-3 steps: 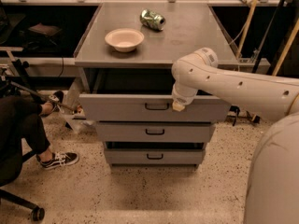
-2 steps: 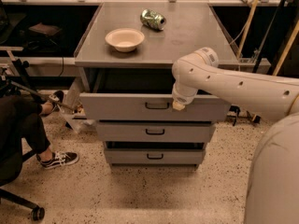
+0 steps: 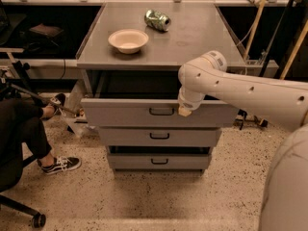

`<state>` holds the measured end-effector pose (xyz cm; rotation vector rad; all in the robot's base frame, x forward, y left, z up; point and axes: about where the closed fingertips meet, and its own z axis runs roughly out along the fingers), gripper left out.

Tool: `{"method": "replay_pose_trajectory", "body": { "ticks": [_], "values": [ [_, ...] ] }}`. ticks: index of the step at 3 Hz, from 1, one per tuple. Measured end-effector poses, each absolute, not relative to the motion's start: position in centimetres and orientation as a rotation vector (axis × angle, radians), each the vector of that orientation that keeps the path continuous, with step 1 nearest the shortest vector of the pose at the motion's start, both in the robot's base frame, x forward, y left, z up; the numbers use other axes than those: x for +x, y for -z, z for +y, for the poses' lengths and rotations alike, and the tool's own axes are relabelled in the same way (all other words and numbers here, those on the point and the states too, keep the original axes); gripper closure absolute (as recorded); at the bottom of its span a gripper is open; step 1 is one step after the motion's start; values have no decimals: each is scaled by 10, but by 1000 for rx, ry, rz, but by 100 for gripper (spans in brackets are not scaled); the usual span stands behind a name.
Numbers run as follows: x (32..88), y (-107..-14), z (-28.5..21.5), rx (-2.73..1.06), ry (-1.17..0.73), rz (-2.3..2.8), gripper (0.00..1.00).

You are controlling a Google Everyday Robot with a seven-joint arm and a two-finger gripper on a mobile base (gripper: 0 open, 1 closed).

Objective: Open top drawer

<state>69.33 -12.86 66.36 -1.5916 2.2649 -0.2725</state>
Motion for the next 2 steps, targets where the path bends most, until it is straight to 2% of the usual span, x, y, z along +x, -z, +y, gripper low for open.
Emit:
{"method": "replay_pose_trajectory", "body": {
  "ticks": [2],
  "values": [
    [685, -664, -130, -1585, 272, 2267, 100]
  ]
}}
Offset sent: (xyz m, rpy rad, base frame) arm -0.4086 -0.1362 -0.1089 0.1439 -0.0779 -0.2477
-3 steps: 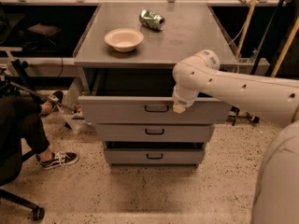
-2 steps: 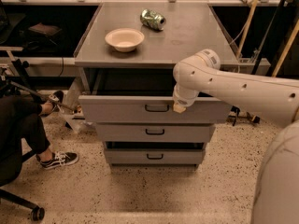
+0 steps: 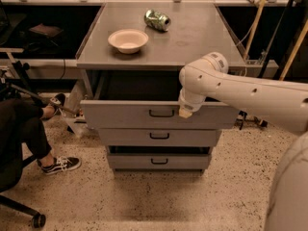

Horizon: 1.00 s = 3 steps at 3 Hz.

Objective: Open top drawer

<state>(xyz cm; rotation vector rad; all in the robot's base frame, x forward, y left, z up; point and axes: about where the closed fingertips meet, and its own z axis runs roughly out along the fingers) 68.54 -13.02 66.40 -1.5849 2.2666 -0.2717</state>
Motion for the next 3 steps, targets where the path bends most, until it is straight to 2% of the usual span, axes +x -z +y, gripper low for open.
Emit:
{"method": "replay_pose_trajectory", "body": {
  "ticks": [3],
  "values": [
    [672, -662, -132, -1567, 267, 2272, 100]
  ]
}}
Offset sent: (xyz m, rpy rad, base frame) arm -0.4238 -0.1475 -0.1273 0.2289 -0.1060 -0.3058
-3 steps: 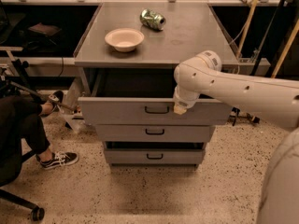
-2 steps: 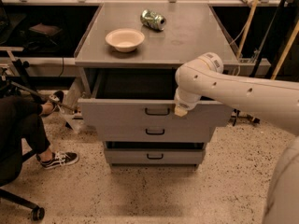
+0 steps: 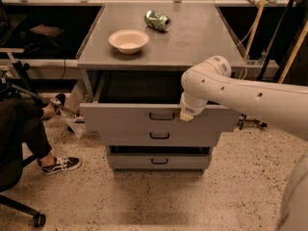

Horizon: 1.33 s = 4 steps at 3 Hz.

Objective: Open top drawer

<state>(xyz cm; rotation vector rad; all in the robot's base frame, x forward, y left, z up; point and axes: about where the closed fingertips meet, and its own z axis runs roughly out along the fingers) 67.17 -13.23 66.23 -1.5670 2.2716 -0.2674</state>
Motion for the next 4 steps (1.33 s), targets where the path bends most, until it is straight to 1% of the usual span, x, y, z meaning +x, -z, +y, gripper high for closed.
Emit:
{"method": "replay_pose_trajectory", "body": {
  "ticks": [4],
  "values": [
    [661, -662, -132, -1572, 263, 2262, 100]
  ]
}}
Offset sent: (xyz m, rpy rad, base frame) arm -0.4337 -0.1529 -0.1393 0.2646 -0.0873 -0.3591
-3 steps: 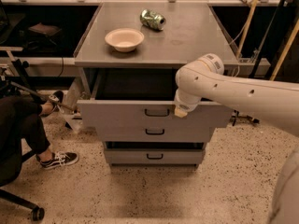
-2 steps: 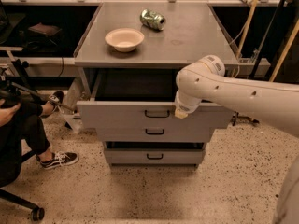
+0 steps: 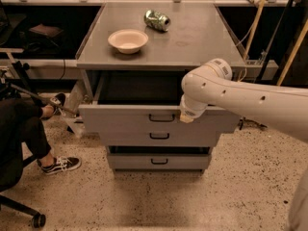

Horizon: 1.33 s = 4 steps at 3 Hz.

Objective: Open top drawer

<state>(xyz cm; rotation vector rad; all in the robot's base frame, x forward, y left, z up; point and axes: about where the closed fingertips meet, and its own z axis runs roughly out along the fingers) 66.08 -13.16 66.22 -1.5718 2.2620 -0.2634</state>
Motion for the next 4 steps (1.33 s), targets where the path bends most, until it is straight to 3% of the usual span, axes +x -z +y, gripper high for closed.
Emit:
{"method": "replay_pose_trajectory", "body": {
  "ticks": [4],
  "values": [
    [646, -668, -132, -1552, 271, 2242, 100]
  ]
}}
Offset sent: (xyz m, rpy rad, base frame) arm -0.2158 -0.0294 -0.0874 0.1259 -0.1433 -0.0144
